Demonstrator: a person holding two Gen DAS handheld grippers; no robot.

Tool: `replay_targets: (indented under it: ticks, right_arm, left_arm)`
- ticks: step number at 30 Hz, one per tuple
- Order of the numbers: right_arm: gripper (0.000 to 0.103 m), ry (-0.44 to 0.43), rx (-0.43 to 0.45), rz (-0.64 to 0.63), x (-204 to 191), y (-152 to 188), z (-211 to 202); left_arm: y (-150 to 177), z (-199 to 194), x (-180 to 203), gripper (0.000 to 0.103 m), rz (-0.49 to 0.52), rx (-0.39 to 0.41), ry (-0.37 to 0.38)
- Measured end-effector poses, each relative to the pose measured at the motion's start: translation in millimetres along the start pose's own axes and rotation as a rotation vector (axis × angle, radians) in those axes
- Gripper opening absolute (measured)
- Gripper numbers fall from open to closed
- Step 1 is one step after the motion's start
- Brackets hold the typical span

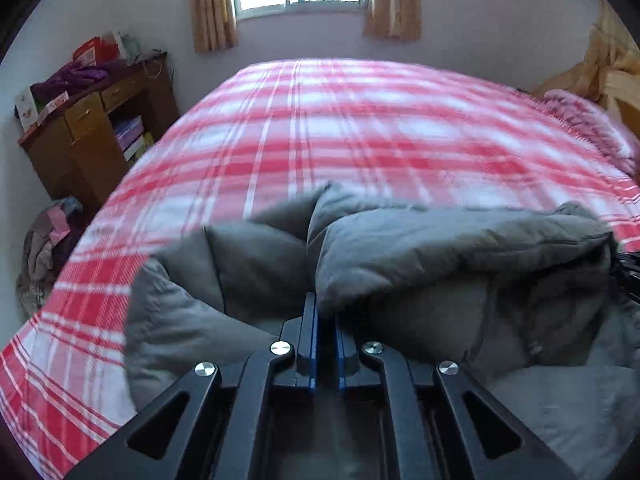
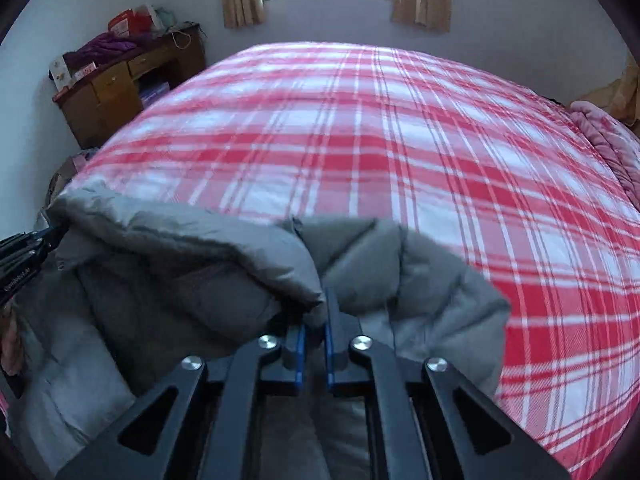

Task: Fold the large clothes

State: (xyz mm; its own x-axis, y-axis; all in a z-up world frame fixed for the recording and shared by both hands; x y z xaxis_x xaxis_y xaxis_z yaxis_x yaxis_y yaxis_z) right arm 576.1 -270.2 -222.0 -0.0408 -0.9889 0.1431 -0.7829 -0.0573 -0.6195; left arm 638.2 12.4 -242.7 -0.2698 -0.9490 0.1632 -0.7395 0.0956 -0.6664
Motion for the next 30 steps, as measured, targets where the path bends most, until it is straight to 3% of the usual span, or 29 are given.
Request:
replay_targets:
  ticks: [5,9,10,11,12,13,14,16,19,24,26,30]
  right_arm:
    - [0.008,0.019,-0.007,-0.006,2,10,7]
    - [0.008,0.081,0.032,-0.097,-2,8,3]
    - [0.008,0.085,0.037,-0.106,-2,10,3]
    - [0.008,0.087,0.043,-0.113,-1,11,3]
    - [0.009,0.089,0.049,-0.116,0,12,3]
    - [0.009,0.084,0.051,-0.116,0,13,2]
    - [0.010,0.075,0.053,-0.114,1,14,1]
    - [0.025,0.055,0.050,-0.108,3,16,-2]
    - [0.039,0.035,0.048,-0.094,9,17,-13]
    - [0.042,0.053,0.046,-0.033,31,9,-42]
    - [0.042,0.043,0.062,0.021,37,-3,-53]
    - [0.042,0.013,0.115,0.115,29,-33,-60]
  left_arm:
    - [-2,-8,3,0.007,0.005,0.000,-0.029]
    - [3,-34,5,0.011,0.033,-0.006,-0.038]
    - [3,-42,5,0.022,0.045,0.005,-0.049]
    - [5,-49,4,0.049,0.052,0.014,-0.061]
    - [4,-58,3,0.065,0.056,0.034,-0.076]
    - [2,-67,1,0.088,0.058,0.069,-0.104]
    - [-1,-76,-1,0.090,0.060,0.109,-0.121]
    - [-10,-86,-2,0.090,0.056,0.135,-0.122]
    - [-35,-99,-7,0.090,0.006,0.177,-0.153]
    - [-79,-110,14,0.090,-0.017,0.269,-0.090]
    - [-91,-103,30,0.090,-0.006,0.269,-0.045]
    - [-98,-64,51,0.090,0.043,0.224,-0.049]
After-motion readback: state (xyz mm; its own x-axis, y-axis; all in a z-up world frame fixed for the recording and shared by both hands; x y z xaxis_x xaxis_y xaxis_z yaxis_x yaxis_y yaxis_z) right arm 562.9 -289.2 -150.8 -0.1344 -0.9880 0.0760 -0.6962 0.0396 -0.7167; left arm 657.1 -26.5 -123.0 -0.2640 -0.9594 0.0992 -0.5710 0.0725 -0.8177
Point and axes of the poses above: each gripper's, at about its wrist camera, not at the fingertips, and z roughly the way its jaws point, x to its right, y to its underside, the point moved 7 cm from there along z, roughly the way its jaws point, and after that the axes turned 14 degrees about y, right-handed, at the moved point
